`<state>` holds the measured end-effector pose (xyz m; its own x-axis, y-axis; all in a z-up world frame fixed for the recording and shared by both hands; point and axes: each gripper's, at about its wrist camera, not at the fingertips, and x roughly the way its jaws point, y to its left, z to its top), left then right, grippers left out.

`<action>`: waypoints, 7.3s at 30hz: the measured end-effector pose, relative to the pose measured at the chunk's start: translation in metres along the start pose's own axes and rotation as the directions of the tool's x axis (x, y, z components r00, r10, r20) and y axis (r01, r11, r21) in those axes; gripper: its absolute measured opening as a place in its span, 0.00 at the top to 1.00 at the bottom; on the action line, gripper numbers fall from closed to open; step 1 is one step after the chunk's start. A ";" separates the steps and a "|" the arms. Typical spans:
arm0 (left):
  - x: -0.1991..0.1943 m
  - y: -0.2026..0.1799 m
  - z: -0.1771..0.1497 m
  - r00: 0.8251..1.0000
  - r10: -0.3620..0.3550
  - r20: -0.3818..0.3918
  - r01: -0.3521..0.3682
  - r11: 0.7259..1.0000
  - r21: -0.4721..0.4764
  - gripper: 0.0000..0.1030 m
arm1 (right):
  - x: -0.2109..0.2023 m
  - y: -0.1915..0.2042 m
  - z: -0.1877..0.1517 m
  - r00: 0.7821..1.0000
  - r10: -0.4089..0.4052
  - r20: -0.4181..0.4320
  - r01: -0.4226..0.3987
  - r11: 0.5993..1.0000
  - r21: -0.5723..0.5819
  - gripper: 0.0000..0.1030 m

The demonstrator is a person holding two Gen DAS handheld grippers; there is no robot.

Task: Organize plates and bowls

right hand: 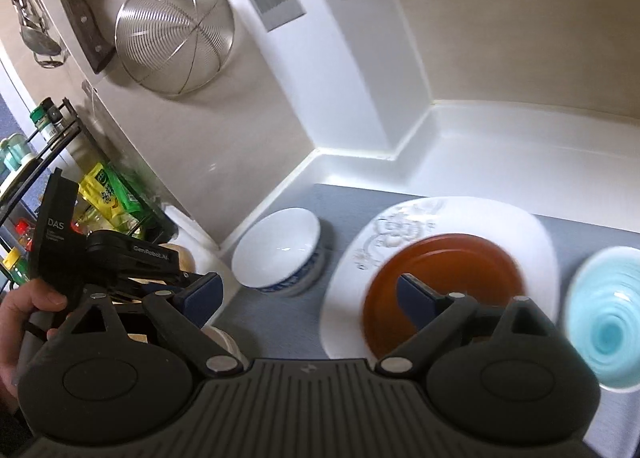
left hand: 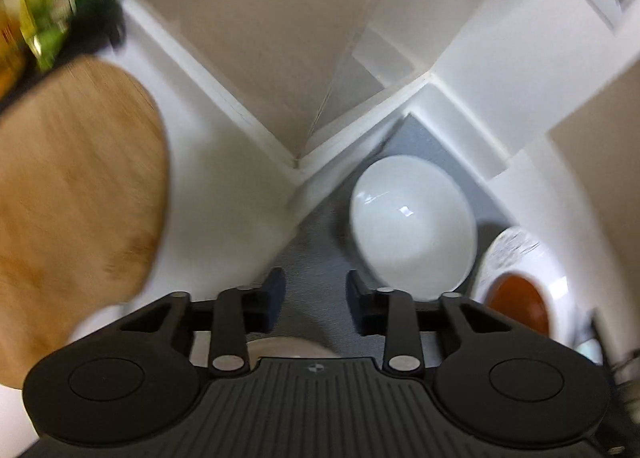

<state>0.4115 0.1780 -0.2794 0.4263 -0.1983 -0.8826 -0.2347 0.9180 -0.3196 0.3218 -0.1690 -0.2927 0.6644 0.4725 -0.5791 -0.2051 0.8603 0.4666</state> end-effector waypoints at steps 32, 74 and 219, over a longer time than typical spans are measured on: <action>0.068 0.002 0.036 0.983 -0.165 -0.079 0.176 0.972 0.158 0.90 | 0.162 0.026 0.025 0.949 -0.222 -0.225 0.235 0.972 0.030 0.86; -0.023 -0.305 -0.122 0.958 -0.211 -0.193 0.282 0.813 0.509 0.90 | -0.159 -0.163 0.002 0.947 -0.307 0.098 0.253 0.897 0.361 0.84; -0.067 -0.105 -0.094 0.979 0.204 -0.021 -0.189 0.936 0.298 0.75 | 0.015 0.005 -0.025 0.971 0.049 -0.235 -0.017 0.990 0.136 0.63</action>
<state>0.3254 0.0628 -0.2189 0.3513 -0.0140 -0.9362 -0.0401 0.9987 -0.0300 0.3131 -0.1526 -0.3159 0.4659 0.5460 -0.6962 -0.1166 0.8179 0.5634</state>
